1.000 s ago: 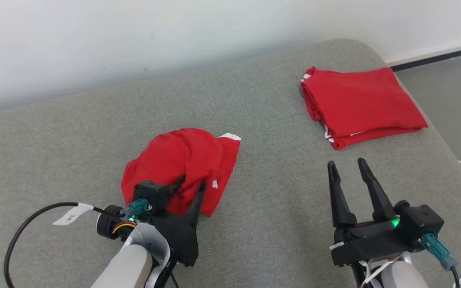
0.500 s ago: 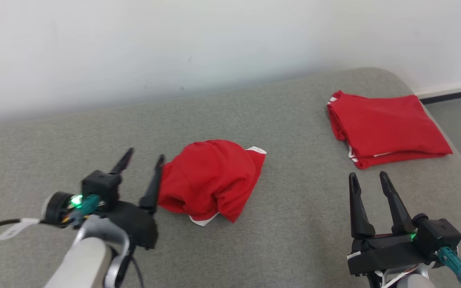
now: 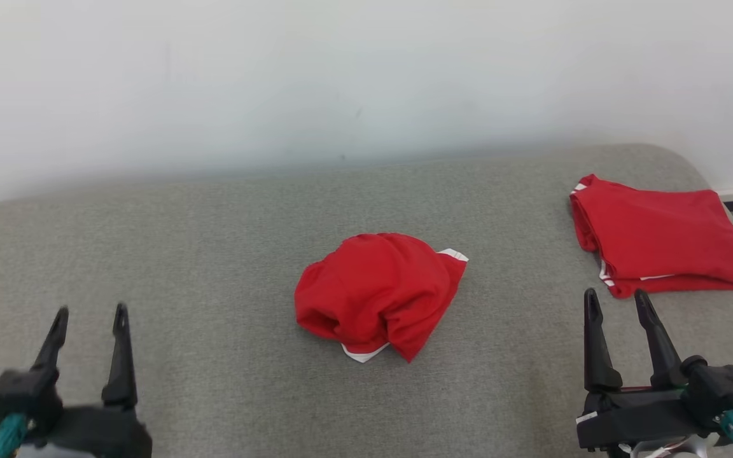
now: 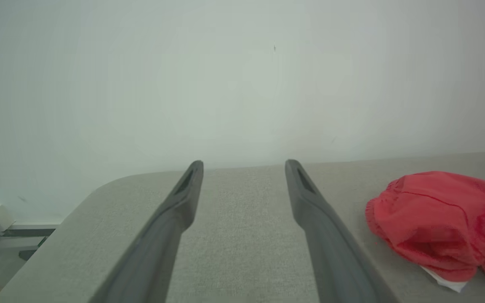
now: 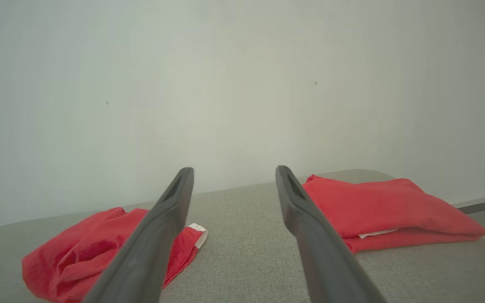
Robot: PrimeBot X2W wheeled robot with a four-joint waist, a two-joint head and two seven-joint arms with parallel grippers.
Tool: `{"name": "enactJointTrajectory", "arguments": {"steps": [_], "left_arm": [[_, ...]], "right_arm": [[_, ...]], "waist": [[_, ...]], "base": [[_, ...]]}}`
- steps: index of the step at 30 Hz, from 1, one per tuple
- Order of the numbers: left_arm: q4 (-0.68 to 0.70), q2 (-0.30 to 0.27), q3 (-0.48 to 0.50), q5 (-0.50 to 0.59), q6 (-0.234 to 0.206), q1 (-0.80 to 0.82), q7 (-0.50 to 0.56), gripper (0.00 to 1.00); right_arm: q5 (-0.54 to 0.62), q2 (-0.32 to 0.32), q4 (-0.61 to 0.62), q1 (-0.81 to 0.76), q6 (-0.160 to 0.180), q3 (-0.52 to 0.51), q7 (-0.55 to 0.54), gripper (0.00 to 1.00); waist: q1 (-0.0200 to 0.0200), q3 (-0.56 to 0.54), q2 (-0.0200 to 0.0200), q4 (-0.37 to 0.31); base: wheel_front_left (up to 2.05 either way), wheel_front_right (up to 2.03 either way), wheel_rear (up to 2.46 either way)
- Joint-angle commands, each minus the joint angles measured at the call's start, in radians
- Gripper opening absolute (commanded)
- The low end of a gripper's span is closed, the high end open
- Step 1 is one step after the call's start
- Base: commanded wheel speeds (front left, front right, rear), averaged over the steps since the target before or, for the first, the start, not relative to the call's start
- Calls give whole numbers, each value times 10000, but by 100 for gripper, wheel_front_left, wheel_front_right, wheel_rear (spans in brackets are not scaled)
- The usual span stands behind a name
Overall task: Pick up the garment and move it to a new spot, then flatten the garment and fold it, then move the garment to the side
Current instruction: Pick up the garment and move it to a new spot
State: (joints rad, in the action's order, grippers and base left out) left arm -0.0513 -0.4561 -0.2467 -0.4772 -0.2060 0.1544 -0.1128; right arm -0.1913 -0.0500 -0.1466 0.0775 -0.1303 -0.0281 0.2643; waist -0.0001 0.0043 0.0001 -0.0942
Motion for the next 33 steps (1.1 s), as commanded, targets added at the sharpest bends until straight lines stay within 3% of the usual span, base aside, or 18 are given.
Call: {"name": "enactJointTrajectory", "arguments": {"steps": [1, 8, 19, 33], "left_arm": [[216, -86, 105, -16, -170, -436, 1, 100], [913, 131, 494, -325, -761, -2049, -471, 100], [824, 323, 327, -280, -805, -3210, -1004, 100], [544, 474, 121, -251, -716, -3061, -1158, 100]], "right_arm": [[41, -7, 34, -152, -4, -44, 4, 100], [81, -4, 58, -480, -3, -201, 4, 100], [34, -8, 69, -932, -4, -203, 4, 100], [-17, -7, -66, -1132, -4, -49, 4, 100]], "waist": [[1, -85, -1, 188], [1, -135, -1, 425], [1, -274, -1, 548], [1, -321, -1, 479]], "base": [[0, 0, 0], [0, 0, 0], [0, 0, 0], [0, 0, 0]]}}
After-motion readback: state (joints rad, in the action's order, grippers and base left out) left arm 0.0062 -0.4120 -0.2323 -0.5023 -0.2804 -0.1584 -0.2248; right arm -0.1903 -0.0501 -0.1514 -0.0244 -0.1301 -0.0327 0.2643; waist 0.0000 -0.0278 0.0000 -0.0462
